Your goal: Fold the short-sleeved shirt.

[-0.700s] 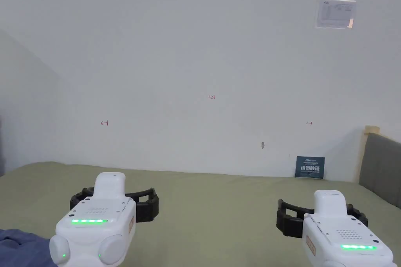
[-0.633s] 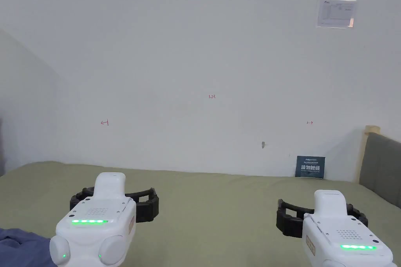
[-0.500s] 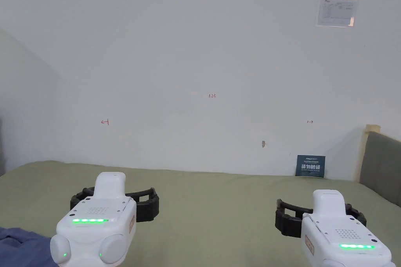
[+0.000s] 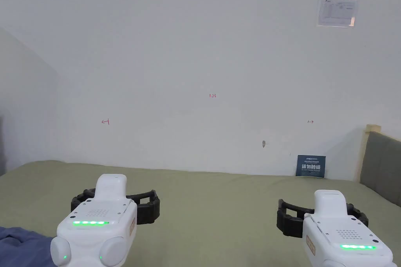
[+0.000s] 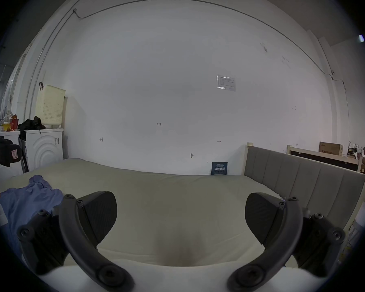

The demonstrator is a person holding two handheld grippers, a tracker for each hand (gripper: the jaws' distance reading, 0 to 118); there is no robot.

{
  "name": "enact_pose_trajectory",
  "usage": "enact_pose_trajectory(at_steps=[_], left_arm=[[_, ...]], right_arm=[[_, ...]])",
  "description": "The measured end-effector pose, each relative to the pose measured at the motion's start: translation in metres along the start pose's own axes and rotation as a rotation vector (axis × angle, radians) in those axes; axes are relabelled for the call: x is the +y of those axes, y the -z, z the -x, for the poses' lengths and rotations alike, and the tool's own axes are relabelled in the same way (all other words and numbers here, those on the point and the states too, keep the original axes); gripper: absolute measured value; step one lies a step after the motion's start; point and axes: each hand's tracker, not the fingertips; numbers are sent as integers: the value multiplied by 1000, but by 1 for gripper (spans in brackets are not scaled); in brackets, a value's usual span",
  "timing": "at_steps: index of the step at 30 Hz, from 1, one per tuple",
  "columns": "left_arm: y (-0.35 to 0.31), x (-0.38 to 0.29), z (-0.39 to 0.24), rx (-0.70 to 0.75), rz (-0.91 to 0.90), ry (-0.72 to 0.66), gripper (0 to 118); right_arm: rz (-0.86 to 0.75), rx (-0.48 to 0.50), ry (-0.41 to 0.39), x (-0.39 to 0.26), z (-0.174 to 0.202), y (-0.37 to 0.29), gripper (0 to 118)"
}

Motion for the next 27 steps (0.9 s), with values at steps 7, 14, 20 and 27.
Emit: enact_pose_trajectory(at_steps=[7, 14, 20, 27], left_arm=[[5, 0, 7, -4, 1, -27, 118], [-13, 5, 1, 3, 5, -11, 118], [-8, 5, 0, 2, 9, -16, 118], [-2, 6, 0, -8, 6, -1, 118]], right_arm=[[2, 1, 1, 1, 0, -3, 118], [11, 4, 7, -1, 1, -1, 118], [16, 9, -1, -3, 2, 1, 118], [18, 8, -5, -1, -1, 2, 118]])
